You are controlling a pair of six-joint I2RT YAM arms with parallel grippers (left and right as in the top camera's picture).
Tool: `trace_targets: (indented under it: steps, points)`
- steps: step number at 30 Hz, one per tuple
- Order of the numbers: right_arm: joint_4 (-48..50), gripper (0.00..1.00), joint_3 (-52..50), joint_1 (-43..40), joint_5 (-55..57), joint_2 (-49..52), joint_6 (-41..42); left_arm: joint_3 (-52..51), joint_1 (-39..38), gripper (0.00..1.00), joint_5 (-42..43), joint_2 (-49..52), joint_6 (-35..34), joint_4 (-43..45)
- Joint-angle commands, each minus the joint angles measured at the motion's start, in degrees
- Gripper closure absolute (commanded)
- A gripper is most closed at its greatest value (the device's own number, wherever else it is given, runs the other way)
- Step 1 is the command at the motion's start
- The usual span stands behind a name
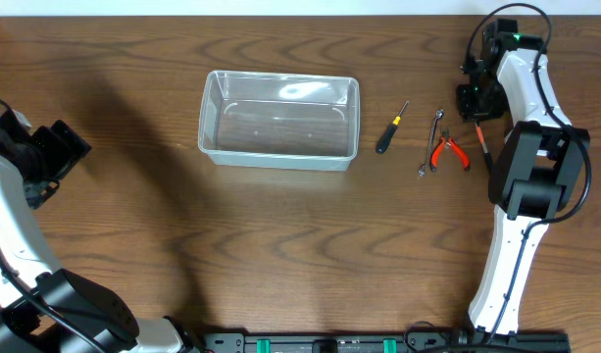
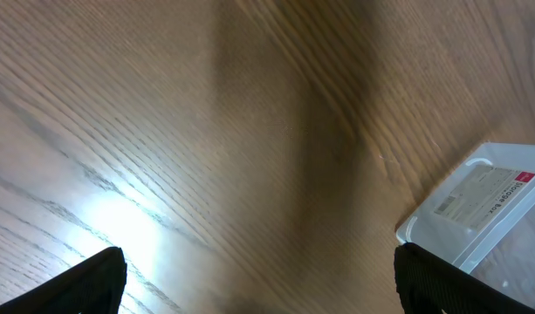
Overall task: Pack container
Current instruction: 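Close the right gripper on the hammer handle and lift it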
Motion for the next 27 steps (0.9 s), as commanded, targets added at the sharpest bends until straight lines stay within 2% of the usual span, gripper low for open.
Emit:
trace_targets:
  steps: [1,11,16,19,27]
  points:
    - [0.0,0.79,0.55,-0.5,-0.2,0.04,0.13,0.61,-0.26,0.09,-0.31,-0.5,1.01,-0.15]
    - [0.17,0.93,0.55,-0.44,-0.22,0.04,0.13,0.61,-0.26,0.09,-0.31,-0.5,0.98,-0.15]
    - [0.5,0.93,0.9,-0.07,-0.24,-0.13,0.13,0.61,-0.26,0.1,-0.31,-0.5,1.01,-0.15]
    - [0.2,0.97,2.34,0.31,-0.24,-0.37,0.15,0.61,-0.26,0.1,-0.31,-0.5,1.01,-0.15]
    - [-2.8,0.96,12.55,1.99,-0.22,-1.14,0.15,0.61,-0.26,0.1,-0.31,-0.5,1.01,-0.15]
